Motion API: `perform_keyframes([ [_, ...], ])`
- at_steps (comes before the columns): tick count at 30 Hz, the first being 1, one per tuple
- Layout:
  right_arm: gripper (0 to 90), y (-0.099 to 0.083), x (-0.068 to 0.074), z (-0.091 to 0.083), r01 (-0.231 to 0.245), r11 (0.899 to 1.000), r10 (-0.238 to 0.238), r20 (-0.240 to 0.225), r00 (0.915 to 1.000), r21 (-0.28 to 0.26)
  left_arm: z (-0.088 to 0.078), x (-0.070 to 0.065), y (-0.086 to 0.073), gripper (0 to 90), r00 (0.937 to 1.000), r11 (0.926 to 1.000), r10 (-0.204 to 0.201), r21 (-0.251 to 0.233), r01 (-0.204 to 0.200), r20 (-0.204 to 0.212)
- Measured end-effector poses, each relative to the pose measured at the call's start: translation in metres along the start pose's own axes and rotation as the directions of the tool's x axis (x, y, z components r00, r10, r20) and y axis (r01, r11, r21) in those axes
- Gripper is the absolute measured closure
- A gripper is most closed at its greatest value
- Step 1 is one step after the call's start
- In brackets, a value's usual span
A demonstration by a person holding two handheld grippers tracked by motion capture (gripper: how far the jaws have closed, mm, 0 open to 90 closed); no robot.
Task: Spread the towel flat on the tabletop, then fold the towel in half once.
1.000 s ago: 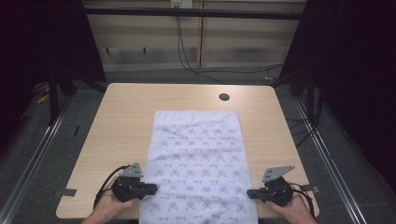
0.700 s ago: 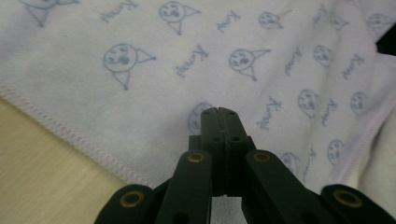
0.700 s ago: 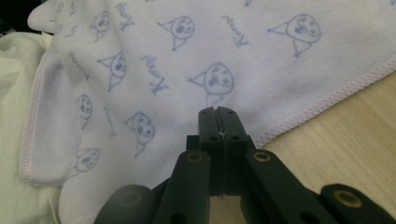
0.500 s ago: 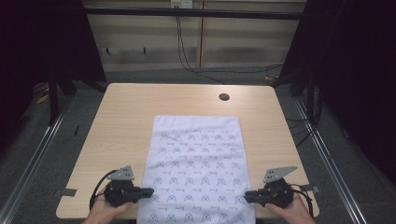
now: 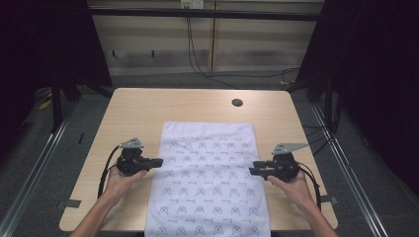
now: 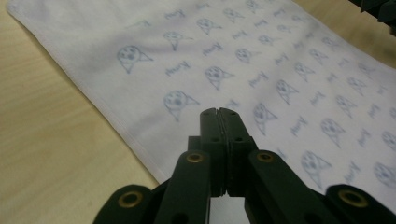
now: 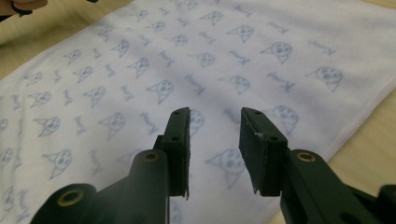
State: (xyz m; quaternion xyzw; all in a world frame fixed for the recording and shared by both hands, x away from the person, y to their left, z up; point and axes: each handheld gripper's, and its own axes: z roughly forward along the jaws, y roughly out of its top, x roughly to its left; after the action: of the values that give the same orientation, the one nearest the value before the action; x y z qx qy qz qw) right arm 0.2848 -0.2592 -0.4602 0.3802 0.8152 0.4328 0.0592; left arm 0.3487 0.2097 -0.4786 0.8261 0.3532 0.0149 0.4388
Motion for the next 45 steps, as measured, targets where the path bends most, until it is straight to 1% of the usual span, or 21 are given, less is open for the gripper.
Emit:
perform_keyframes([
  [3,63.8,0.016,-0.02,0.014,0.001,1.0,-0.001,0.022,0.9998,0.002,0.015,0.006,0.003,81.9,0.9987,0.9994,0.015,0.033,-0.014,-0.048],
  [6,63.0,0.02,-0.029,0.024,-0.008,1.0,0.008,0.031,0.9995,0.015,0.021,0.016,0.008,79.9,0.9985,0.9996,0.003,0.028,-0.001,-0.054],
  [7,63.0,0.021,-0.032,0.029,-0.015,1.0,0.014,0.04,0.9991,0.027,0.022,0.017,0.01,79.1,0.9991,0.9997,-0.002,0.024,0.003,-0.042],
  [9,62.7,0.02,-0.038,0.041,-0.029,0.999,0.027,0.051,0.9984,0.039,0.028,0.017,0.011,79.0,0.9979,0.9992,0.024,0.033,-0.022,-0.061],
  [10,62.7,0.02,-0.039,0.046,-0.024,0.998,0.021,0.062,0.9978,0.052,0.032,0.017,0.011,80.8,0.998,0.9983,0.033,0.049,-0.03,-0.054],
  [11,62.9,0.02,-0.04,0.051,-0.012,0.998,0.006,0.08,0.9968,0.069,0.036,0.015,0.009,82.2,0.9956,0.9962,0.057,0.07,-0.052,-0.075],
  [12,63.1,0.02,-0.041,0.055,-0.016,0.997,0.01,0.075,0.9971,0.078,0.04,0.012,0.007,83.6,0.9934,0.9934,0.079,0.089,-0.072,-0.083],
  [13,66.0,0.018,-0.041,0.06,0.003,0.995,-0.013,0.101,0.9948,0.099,0.041,0.009,0.006,86.4,0.9921,0.9924,0.093,0.088,-0.086,-0.084],
  [15,67.3,0.017,-0.04,0.063,0.009,0.994,-0.019,0.096,0.9952,0.111,0.039,0.006,0.005,87.4,0.9926,0.9907,0.097,0.103,-0.089,-0.073],
  [16,69.2,0.014,-0.038,0.066,0.03,0.991,-0.044,0.103,0.9937,0.134,0.038,0.004,0.004,88.5,0.9923,0.9897,0.103,0.106,-0.096,-0.068],
  [19,79.5,0.013,-0.034,0.064,0.037,0.989,-0.054,0.123,0.991,0.142,0.034,0.001,0.0,89.4,0.993,0.9884,0.107,0.114,-0.101,-0.051],
  [21,86.6,0.011,-0.032,0.062,0.039,0.987,-0.056,0.109,0.9925,0.154,0.032,0.001,-0.003,89.5,0.9953,0.9896,0.093,0.113,-0.089,-0.027],
  [24,87.8,0.005,-0.028,0.057,0.032,0.988,-0.043,0.076,0.9962,0.151,0.025,-0.004,-0.009,89.6,0.9959,0.9883,0.09,0.124,-0.09,-0.001],
  [27,88.1,-0.004,-0.017,0.05,0.038,0.987,-0.046,0.045,0.9979,0.159,0.019,-0.015,-0.018,89.5,0.995,0.9858,0.096,0.136,-0.099,0.027],
  [29,88.0,-0.011,-0.007,0.044,0.041,0.985,-0.046,0.025,0.9986,0.166,0.013,-0.025,-0.025,89.5,0.9928,0.9824,0.111,0.146,-0.117,0.043],
  [33,87.9,-0.027,0.015,0.03,0.05,0.981,-0.045,-0.031,0.9985,0.186,0.001,-0.042,-0.041,89.4,0.991,0.981,0.1,0.157,-0.113,0.089],
  [35,87.8,-0.037,0.026,0.022,0.062,0.979,-0.052,-0.056,0.9971,0.194,-0.006,-0.055,-0.051,89.3,0.9878,0.9779,0.104,0.169,-0.123,0.117],
  [39,84.2,-0.049,0.042,0.009,0.07,0.974,-0.054,-0.078,0.9955,0.214,-0.014,-0.072,-0.063,87.9,0.9802,0.9726,0.097,0.192,-0.131,0.172],
  [41,79.0,-0.05,0.044,0.007,0.076,0.977,-0.062,-0.073,0.9954,0.201,-0.017,-0.073,-0.064,84.6,0.9779,0.9715,0.086,0.202,-0.125,0.19],
  [42,75.4,-0.046,0.039,0.003,0.068,0.985,-0.058,-0.067,0.9961,0.16,-0.017,-0.072,-0.063,81.4,0.9783,0.9713,0.097,0.197,-0.133,0.183],
  [45,71.7,-0.03,0.021,0.0,0.045,0.995,-0.046,0.004,0.9989,0.089,-0.017,-0.06,-0.052,75.5,0.9868,0.9821,0.079,0.159,-0.102,0.142],
])
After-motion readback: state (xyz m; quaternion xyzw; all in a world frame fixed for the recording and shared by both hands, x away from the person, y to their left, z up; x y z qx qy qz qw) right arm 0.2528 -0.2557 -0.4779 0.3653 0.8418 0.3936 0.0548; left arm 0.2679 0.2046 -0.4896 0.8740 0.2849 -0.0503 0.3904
